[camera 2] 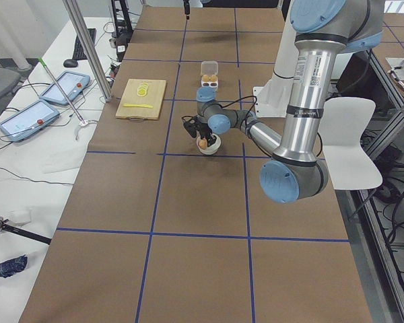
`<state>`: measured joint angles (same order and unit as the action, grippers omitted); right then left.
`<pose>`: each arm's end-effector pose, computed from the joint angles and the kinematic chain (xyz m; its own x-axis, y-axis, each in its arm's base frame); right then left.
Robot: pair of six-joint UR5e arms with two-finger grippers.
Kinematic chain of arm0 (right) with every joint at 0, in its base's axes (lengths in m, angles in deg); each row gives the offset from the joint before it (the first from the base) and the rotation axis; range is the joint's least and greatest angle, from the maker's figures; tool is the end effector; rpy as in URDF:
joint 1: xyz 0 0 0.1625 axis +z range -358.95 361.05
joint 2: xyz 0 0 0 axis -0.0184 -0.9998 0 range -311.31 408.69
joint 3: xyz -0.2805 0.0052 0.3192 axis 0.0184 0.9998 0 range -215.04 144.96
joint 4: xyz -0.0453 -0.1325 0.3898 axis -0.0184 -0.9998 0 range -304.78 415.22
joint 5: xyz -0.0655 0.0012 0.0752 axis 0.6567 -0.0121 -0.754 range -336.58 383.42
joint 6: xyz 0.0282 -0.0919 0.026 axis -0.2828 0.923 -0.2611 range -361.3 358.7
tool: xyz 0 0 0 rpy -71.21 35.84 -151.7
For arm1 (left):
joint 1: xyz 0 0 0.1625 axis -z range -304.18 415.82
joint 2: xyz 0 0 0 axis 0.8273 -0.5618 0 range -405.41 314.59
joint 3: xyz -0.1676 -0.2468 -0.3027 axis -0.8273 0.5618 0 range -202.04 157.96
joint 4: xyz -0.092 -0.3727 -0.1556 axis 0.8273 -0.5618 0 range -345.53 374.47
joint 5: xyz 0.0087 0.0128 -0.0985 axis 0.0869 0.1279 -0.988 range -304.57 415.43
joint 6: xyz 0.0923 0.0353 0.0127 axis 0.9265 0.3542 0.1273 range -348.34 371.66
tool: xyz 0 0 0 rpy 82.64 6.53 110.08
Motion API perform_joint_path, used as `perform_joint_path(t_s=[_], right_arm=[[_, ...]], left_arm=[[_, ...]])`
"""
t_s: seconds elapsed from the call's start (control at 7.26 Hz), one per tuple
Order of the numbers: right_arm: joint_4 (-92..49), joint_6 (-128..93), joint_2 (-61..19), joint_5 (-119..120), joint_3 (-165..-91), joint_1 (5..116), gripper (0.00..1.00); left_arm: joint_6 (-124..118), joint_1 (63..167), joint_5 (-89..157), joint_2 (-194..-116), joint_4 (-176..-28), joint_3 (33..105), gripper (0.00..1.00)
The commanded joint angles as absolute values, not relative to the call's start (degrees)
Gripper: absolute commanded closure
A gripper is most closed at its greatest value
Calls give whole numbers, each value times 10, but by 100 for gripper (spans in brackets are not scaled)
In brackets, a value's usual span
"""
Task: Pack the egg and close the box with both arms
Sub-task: 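Close the left gripper on the brown egg inside the bowl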
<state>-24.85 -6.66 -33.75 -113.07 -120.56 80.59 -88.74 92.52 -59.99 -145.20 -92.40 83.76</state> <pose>-0.0417 -0.5619 0.6070 0.6610 -0.1949 0.7246 0.1157 0.9806 0.1582 0.3952 -0.4074 0.4111 0.5262 -0.5956 -0.6069 0.4092 0.8030 -0.4333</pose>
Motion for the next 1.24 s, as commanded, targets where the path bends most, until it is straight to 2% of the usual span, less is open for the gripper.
perform_joint_path(t_s=[0.0,0.55,0.69,0.83,0.96,1.1], right_arm=[[-249,-67,-338,-1131,-1206,806,0],[-249,-67,-338,-1131,-1203,806,0],[-249,-67,-338,-1131,-1203,806,0],[-249,-67,-338,-1132,-1203,806,0],[-249,-67,-338,-1132,-1203,806,0],[-249,-67,-338,-1132,-1203,806,0]], left_arm=[[-887,925,-600,-1453,-924,836,36],[-883,921,-581,-1466,-924,818,37],[-882,921,-581,-1465,-924,818,45],[-883,921,-580,-1465,-924,818,79],[-882,921,-580,-1464,-924,818,100],[-880,922,-580,-1464,-923,823,100]])
